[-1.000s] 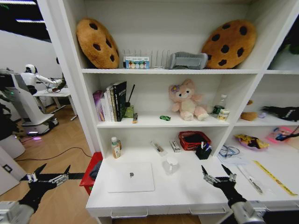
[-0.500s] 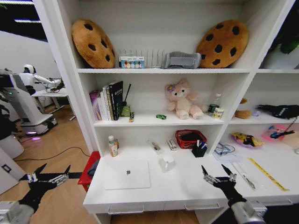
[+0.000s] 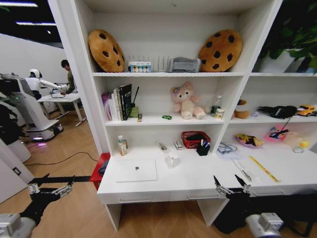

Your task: Organize the objects on the table.

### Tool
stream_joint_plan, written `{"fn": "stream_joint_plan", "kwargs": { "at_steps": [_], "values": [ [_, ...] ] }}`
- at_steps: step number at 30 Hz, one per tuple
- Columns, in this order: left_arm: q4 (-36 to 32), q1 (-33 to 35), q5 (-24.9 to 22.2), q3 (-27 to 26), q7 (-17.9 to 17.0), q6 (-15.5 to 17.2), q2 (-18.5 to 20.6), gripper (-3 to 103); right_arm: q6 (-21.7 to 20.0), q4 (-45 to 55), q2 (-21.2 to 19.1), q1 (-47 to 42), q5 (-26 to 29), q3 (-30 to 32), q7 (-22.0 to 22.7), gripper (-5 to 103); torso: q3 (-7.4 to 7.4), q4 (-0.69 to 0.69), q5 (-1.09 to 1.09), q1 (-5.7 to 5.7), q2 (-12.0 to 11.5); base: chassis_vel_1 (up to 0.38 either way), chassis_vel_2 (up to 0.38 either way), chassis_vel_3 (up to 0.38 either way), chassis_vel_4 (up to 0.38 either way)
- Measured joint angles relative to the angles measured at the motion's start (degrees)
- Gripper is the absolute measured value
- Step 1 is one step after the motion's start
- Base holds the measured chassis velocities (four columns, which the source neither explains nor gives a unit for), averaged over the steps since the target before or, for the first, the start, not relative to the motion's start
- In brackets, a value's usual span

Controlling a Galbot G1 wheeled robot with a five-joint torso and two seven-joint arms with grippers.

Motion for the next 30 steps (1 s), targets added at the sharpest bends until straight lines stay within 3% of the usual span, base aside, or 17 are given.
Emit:
{"fn": "stream_joint_plan", "kwargs": {
  "at_steps": [14,23,24,27,30],
  "values": [
    [0.0,0.0,0.0,0.0,0.0,0.0,0.0,100,0.0,0.0,0.0,0.0,0.0,0.0,0.0,100,-0.03,0.01,0.02,-0.07,0.0,0.354,-0.352,-0.347,0.348],
    [0.0,0.0,0.0,0.0,0.0,0.0,0.0,100,0.0,0.0,0.0,0.0,0.0,0.0,0.0,100,0.01,-0.04,0.04,0.01,0.0,0.033,-0.035,-0.109,0.097],
    [0.0,0.0,0.0,0.0,0.0,0.0,0.0,100,0.0,0.0,0.0,0.0,0.0,0.0,0.0,100,0.02,-0.03,0.09,0.05,0.0,-0.062,-0.022,0.126,-0.086],
    [0.0,0.0,0.0,0.0,0.0,0.0,0.0,100,0.0,0.0,0.0,0.0,0.0,0.0,0.0,100,0.03,0.01,-0.02,0.09,0.0,-0.037,0.016,0.126,-0.060],
    [0.0,0.0,0.0,0.0,0.0,0.0,0.0,100,0.0,0.0,0.0,0.0,0.0,0.0,0.0,100,0.03,0.02,0.05,0.07,0.0,-0.015,0.047,0.057,0.005]
  ]
}}
